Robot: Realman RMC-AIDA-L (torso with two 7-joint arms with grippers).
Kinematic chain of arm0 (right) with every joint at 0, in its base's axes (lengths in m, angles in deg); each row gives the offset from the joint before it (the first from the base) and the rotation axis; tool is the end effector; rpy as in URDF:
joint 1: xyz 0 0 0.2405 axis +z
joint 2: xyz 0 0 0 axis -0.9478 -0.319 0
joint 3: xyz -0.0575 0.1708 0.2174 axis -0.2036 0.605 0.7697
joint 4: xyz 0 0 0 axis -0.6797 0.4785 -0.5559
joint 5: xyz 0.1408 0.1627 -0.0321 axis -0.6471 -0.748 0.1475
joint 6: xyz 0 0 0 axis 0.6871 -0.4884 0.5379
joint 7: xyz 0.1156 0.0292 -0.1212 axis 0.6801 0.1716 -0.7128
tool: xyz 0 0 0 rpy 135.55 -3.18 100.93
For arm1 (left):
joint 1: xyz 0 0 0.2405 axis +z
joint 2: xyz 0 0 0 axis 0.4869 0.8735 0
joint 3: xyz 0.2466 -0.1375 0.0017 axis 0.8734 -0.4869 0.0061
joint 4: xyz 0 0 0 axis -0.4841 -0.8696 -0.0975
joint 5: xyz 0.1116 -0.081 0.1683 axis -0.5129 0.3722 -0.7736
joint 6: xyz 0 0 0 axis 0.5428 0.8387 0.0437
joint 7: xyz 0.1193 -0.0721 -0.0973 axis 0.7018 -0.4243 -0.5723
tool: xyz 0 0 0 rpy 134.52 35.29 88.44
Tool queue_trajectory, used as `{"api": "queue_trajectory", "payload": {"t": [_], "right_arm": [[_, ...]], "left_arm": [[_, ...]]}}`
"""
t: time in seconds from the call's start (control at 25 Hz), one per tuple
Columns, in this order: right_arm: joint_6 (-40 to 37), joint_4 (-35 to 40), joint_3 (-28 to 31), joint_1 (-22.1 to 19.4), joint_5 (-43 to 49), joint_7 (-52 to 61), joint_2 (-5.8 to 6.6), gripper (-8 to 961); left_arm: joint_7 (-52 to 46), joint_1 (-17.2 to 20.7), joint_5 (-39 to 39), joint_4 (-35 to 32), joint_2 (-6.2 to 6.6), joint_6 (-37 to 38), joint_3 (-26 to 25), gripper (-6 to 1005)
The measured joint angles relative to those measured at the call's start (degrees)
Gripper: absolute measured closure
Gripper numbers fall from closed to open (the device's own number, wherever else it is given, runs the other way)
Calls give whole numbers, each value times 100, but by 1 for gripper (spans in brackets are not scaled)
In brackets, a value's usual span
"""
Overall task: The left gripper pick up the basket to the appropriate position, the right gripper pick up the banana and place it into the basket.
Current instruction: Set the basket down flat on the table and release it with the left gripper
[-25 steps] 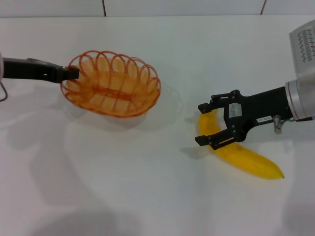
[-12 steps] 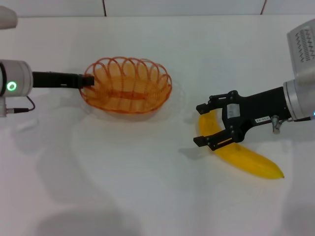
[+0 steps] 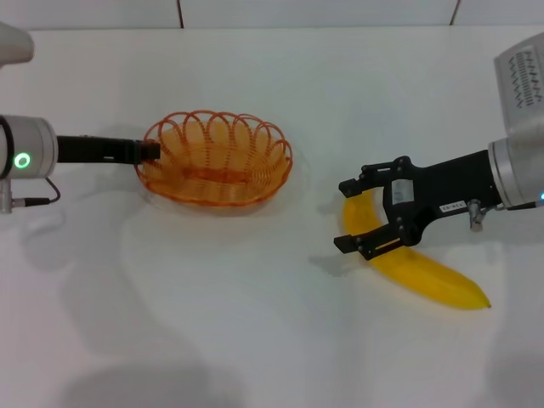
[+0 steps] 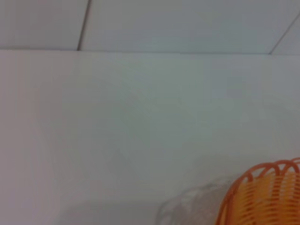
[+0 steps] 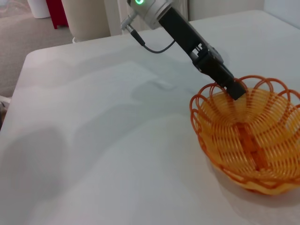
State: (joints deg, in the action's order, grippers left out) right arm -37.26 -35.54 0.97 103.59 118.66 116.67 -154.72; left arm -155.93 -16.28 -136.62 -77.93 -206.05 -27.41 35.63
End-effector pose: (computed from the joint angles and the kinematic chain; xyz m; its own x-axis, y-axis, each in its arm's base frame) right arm 0.2736 0.3638 -0.0458 0.9571 -0.2277 -0.1793 -0.2499 -0.9616 -0.1131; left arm -0.2839 0.4553 -0.0525 0.5888 0.7210 0.3654 0.8069 -0.4974 -0.3186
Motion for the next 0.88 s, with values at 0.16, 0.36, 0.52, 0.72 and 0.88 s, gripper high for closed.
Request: {"api": "queue_trajectory", "payload": {"t": [0.16, 0.36, 0.52, 0.72, 0.88], "right_arm": [[2, -11, 0, 11, 0, -1, 0, 50], [2, -20, 0, 18, 0, -3, 0, 50], [2, -18, 6, 21, 0, -4, 0, 50], [2, -17, 24, 24, 0, -7, 0, 51], [2, -35, 19, 21, 0, -12, 0, 51]], "left_arm": [[32, -2, -1, 64, 0, -83, 0, 844], [46, -2, -1, 67, -5, -89, 0, 825], [54, -2, 15, 70, -5, -90, 0, 810], [57, -3, 75, 73, -5, -90, 0, 790], [93, -5, 100, 32, -7, -40, 0, 775]]}}
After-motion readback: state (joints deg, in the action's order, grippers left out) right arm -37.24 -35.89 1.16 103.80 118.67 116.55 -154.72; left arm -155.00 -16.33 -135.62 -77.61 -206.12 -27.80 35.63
